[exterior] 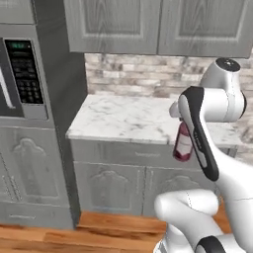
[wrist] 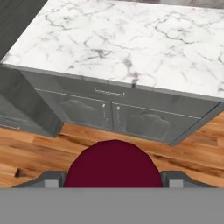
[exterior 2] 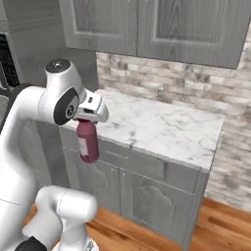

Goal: Place the drinks on the dining counter in a tight cluster.

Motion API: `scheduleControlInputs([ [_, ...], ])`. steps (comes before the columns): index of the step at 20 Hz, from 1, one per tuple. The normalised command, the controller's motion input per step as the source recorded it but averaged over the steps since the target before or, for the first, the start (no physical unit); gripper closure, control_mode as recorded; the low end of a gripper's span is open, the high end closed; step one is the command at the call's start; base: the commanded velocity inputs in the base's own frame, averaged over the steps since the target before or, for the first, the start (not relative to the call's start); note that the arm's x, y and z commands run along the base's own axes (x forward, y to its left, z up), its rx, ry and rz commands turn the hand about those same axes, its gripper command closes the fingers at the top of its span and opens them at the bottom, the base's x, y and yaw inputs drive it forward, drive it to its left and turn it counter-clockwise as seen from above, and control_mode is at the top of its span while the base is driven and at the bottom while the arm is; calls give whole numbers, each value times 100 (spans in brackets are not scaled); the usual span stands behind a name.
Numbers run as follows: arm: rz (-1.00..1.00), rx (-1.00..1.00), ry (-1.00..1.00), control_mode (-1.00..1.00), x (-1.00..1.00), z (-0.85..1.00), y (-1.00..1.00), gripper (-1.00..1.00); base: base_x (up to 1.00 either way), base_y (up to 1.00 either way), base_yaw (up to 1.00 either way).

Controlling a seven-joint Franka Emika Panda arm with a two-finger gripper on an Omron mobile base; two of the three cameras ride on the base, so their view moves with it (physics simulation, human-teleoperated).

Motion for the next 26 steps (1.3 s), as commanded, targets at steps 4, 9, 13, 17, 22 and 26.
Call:
scheduleControlInputs([
  [4,0,0,0,100,0,0,0,100,-50,-42,70],
  [9,0,0,0,100,0,0,0,100,-34,-19,75],
  [13,0,0,0,100,0,0,0,100,-35,-1,78],
  [17,0,0,0,100,0,0,0,100,-56,0,74],
  [22,0,0,0,100,0,0,0,100,-75,23,71],
  [26,0,0,0,100,0,0,0,100,-52,41,63],
])
